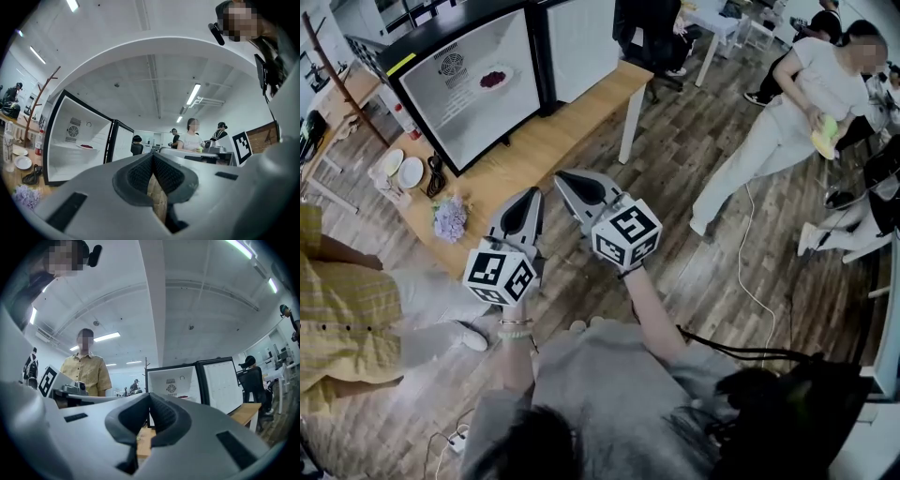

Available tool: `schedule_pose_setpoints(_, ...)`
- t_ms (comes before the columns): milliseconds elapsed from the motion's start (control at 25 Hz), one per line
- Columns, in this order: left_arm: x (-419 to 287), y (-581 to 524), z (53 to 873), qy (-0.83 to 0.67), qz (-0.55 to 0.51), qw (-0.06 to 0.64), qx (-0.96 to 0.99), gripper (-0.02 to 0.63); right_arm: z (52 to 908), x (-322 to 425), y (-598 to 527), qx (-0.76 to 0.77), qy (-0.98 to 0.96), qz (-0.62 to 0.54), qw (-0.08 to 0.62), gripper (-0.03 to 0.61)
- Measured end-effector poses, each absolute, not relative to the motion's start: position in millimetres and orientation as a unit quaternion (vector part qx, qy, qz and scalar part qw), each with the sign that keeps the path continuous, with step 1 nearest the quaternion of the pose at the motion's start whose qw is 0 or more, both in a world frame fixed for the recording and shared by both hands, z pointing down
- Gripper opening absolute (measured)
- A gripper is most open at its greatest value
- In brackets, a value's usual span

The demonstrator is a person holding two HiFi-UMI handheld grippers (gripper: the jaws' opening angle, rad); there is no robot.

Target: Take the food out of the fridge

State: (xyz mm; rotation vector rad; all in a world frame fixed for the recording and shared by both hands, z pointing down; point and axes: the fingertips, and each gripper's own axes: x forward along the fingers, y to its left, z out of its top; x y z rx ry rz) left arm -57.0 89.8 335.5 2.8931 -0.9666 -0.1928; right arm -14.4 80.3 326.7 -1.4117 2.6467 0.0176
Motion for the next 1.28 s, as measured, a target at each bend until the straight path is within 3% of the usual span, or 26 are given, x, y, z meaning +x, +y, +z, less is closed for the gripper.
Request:
schedule_pose_setpoints(640,-35.4,62.7,339.1,-0.338,-0.048,0.039,0.939,0.008,335.0,-5.3,43.3,-0.438,0.894,-0.016,0.088,0.009)
schedule_pose_setpoints(1280,-22.1,-39.3,341.6,-0.336,-0.064,0.045,0.939,0.008,335.0,8.0,-57.2,-0.435,0.898,-0.006,0.069,0.009)
